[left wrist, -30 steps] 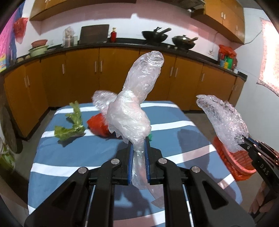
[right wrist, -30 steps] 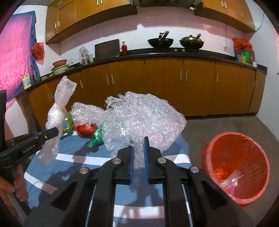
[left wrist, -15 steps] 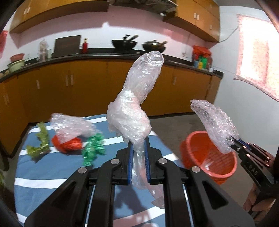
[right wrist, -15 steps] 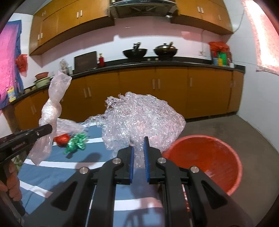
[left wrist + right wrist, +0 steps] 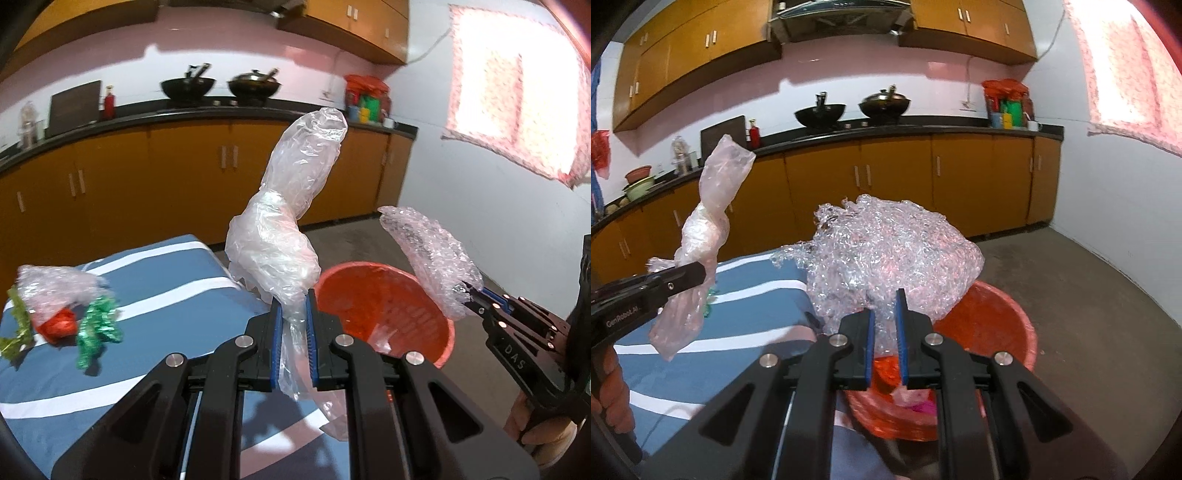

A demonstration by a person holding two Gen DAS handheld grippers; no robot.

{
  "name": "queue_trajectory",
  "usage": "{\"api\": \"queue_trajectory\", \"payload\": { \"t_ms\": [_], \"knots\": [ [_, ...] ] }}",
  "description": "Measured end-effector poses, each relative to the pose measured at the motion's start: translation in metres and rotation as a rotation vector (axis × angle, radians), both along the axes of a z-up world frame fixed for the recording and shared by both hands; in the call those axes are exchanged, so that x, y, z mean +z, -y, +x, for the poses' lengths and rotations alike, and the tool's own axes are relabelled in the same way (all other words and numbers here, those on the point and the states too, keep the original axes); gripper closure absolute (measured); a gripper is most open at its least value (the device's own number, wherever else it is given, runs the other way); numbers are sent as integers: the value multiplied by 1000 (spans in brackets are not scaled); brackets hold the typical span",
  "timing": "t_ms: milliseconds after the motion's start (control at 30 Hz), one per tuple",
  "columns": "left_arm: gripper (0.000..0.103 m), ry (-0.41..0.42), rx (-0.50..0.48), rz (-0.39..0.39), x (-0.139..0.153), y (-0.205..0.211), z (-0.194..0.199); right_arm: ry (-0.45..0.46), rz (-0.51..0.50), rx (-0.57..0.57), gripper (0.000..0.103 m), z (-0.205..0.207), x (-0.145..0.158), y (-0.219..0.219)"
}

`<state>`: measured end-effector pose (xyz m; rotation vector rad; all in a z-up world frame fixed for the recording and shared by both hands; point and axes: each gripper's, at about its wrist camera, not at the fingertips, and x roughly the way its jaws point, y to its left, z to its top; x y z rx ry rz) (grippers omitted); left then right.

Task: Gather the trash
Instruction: 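Carry the clear bag and bubble wrap with both tools over the wastebasket, then open both tools to drop them into the wastebasket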

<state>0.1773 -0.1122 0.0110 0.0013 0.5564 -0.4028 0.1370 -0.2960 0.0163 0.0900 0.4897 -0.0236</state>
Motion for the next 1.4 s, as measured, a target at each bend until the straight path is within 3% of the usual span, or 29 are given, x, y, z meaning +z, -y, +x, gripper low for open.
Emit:
{"api": "queue_trajectory", "payload": {
  "t_ms": [433, 833, 900, 933, 1000, 1033, 1100, 1400],
  "knots": [
    [91, -50, -151, 56, -37, 78, 33, -78, 27, -67, 92, 23, -43, 51],
    [91, -139, -220, 75, -73, 113, 70, -110, 59, -53, 91, 52, -71, 68],
    [90, -150, -217, 73, -76, 116, 74, -110, 66, -41, 87, 54, -75, 70],
    [88, -157, -217, 70, -77, 116, 75, -110, 67, -43, 87, 55, -76, 71],
    [81, -173, -218, 64, -79, 114, 78, -110, 74, -44, 73, 53, -79, 74],
    [72, -181, -217, 62, -80, 112, 79, -108, 75, -46, 69, 52, -79, 75],
    [66, -187, -215, 58, -81, 110, 79, -106, 78, -45, 66, 51, -80, 75],
    [66, -172, -183, 59, -77, 92, 75, -114, 69, -62, 66, 46, -79, 73]
  ]
}}
